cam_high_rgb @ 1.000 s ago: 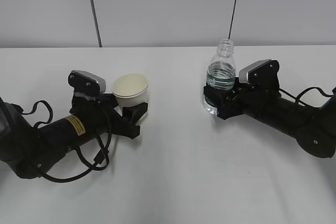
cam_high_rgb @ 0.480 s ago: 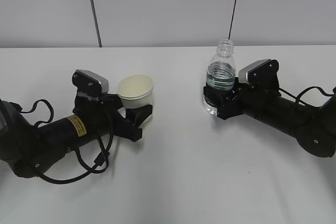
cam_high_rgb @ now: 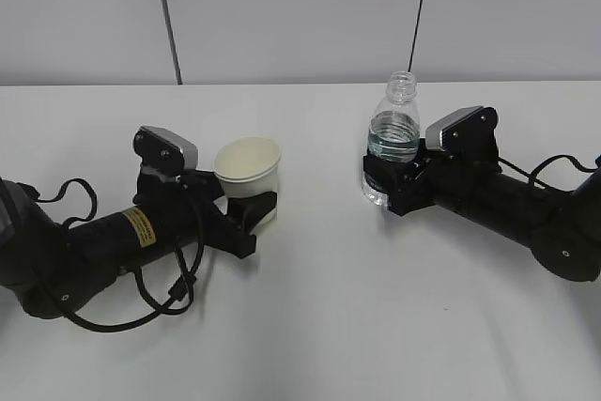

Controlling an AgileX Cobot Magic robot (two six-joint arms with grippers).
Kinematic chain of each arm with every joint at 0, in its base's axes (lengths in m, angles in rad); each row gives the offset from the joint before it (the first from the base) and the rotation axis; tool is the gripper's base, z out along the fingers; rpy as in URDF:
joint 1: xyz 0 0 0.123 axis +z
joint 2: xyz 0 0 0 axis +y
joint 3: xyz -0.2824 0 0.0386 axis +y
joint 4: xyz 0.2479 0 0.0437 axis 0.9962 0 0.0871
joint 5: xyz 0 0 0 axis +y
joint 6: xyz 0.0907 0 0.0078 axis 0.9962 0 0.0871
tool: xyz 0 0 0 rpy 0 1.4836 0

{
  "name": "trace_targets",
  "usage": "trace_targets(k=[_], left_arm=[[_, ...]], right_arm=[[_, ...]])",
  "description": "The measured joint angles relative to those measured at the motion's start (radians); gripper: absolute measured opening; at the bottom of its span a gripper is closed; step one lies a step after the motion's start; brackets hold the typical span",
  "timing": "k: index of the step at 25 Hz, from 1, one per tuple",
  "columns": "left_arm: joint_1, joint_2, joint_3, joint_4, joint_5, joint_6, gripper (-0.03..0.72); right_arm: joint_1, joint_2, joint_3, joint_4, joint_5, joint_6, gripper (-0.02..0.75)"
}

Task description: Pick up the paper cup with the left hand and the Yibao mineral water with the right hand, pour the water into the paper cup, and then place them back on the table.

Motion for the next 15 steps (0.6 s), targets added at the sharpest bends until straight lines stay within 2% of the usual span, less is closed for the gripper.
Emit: trace_targets(k=[15], left_arm=[[0.0, 0.0, 0.0, 0.136, 0.0, -0.082, 0.423]], right_arm=[[0.0, -0.03, 0.0, -0.029, 0.032, -0.057, 0.489]])
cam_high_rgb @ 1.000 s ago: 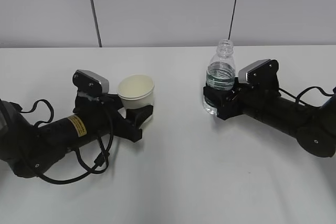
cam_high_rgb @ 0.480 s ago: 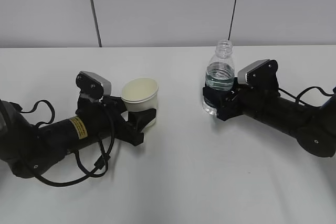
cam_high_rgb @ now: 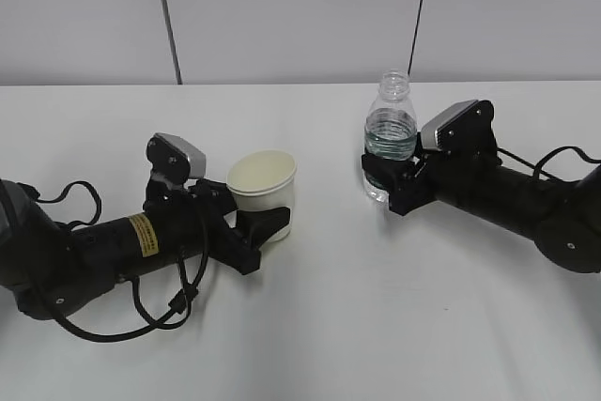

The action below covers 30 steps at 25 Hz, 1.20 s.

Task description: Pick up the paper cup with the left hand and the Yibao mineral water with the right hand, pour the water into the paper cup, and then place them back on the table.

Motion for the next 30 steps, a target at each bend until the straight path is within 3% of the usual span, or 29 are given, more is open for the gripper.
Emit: trace_targets(k=[13, 30], left_arm=[[-0.065, 0.0, -0.083, 0.07, 0.0, -0.031, 0.423], [-0.068, 0.0, -0.142, 0.183, 0.01, -0.092, 0.423]], right_arm=[[0.0, -0.069, 0.0, -0.063, 0.113, -0.066, 0.489], [0.0, -0.128, -0.002, -0.09, 0.167, -0.275, 0.489]])
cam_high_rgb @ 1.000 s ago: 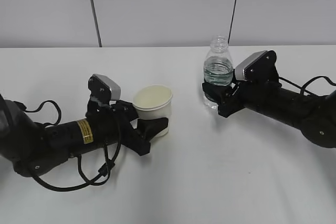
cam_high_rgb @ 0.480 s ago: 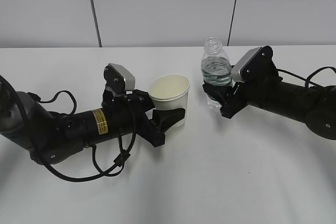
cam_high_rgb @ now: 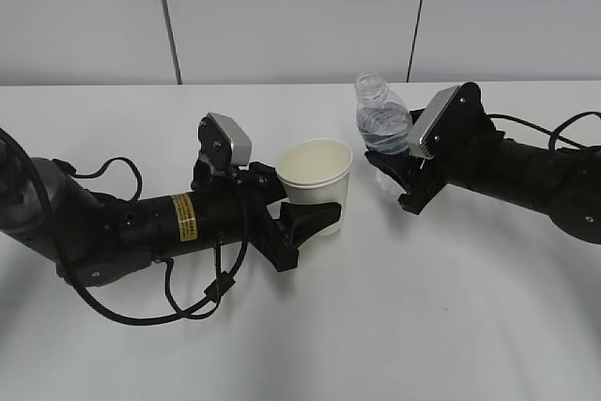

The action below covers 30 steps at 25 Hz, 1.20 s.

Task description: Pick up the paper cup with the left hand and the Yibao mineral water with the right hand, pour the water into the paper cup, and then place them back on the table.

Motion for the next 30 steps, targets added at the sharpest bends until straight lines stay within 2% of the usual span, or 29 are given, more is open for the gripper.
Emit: trace_targets(k=[13, 30], left_arm=[[-0.033, 0.0, -0.047, 0.027, 0.074, -0.005, 0.423], [-0.033, 0.0, -0.049, -0.013, 0.085, -0.008, 0.423]], right_arm=[[0.0, -0.018, -0.01, -0.007, 0.021, -0.139, 0.489], [0.0, -0.068, -0.01, -0.015, 0.069, -0.355, 0.489]])
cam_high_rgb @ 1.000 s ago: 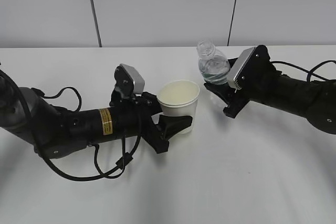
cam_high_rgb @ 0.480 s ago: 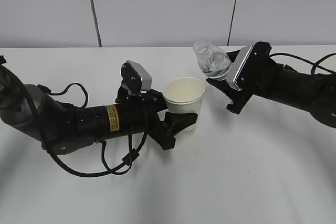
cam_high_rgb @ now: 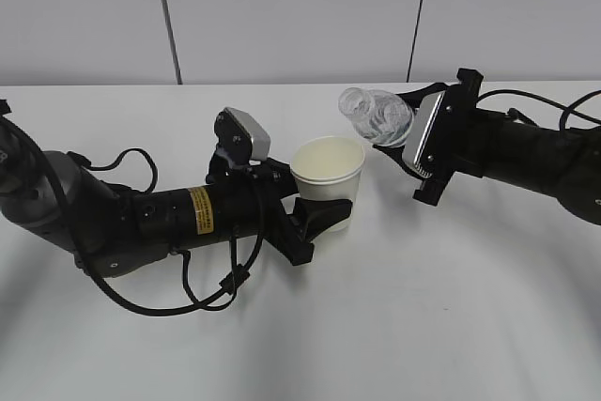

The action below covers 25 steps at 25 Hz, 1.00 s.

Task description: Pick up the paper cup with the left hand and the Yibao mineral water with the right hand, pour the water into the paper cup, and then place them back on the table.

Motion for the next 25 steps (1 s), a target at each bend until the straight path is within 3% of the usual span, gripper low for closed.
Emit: trace_targets(k=[25], left_arm=[[0.0, 0.0, 0.0, -0.001, 0.0, 0.0, 0.423]], right_arm=[[0.002, 0.0, 0.0, 0.022, 0.002, -0.208, 0.488]])
